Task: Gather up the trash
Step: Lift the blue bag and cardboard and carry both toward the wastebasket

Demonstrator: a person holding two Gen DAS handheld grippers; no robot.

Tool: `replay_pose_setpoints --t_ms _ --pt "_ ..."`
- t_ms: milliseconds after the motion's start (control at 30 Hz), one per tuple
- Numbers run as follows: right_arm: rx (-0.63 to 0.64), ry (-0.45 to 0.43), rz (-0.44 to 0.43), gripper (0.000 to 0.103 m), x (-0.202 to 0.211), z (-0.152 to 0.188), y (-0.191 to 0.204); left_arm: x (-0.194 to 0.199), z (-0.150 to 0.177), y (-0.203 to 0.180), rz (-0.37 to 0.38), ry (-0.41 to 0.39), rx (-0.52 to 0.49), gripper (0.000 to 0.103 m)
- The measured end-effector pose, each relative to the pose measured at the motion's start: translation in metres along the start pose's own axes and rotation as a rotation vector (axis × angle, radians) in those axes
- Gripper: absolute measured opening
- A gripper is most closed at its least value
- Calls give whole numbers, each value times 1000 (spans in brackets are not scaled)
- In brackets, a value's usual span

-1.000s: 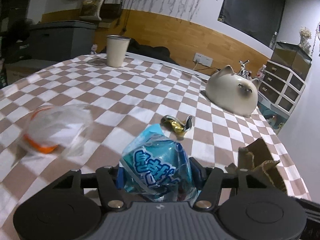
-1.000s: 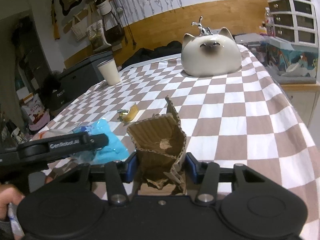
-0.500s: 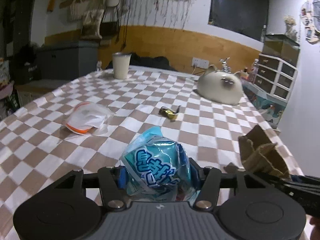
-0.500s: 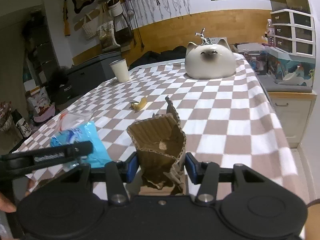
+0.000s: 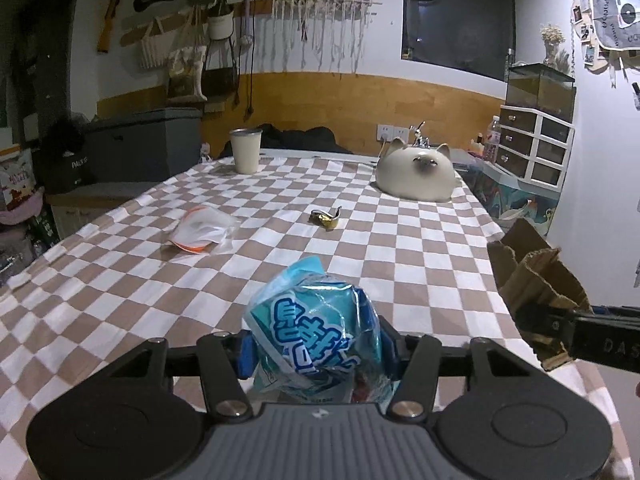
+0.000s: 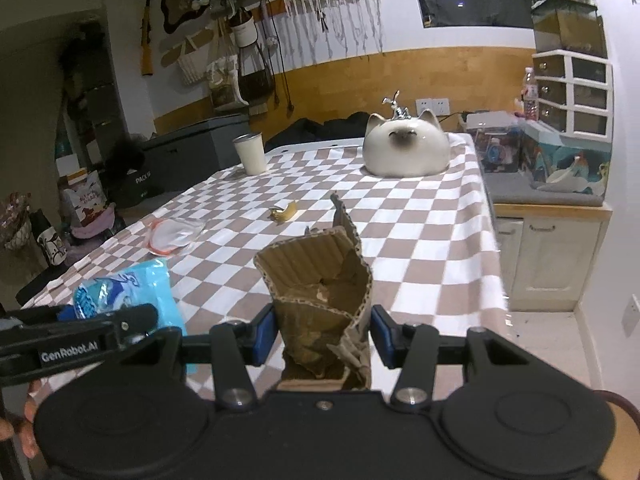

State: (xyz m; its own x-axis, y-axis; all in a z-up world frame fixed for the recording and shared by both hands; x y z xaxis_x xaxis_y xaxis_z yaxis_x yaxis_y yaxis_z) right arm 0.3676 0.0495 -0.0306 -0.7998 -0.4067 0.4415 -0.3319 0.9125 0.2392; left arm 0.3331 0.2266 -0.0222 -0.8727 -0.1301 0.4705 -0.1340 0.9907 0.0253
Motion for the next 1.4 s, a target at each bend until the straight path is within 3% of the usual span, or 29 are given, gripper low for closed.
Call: replay_pose_setpoints --t_ms 567,1400 --pt "-10 -59 32 51 95 17 -50 62 10 -69 35 -45 -26 57" --pt "-129 -79 262 51 197 57 -223 62 39 -272 271 -14 -160 57"
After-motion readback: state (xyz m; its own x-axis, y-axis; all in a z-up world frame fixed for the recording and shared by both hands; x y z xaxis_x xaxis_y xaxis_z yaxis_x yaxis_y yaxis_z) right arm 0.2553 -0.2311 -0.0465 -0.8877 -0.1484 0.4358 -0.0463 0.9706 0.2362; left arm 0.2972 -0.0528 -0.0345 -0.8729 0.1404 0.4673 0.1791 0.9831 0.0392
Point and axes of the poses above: each gripper's, at about its wrist camera, not at the fingertips, and x roughly against the way its jaws point, y to its left, z to its underside, the point moved 6 cm from there along -x, roughly the way its jaws point, and after that the axes turned 3 degrees about -x, right-handed, at the moved point
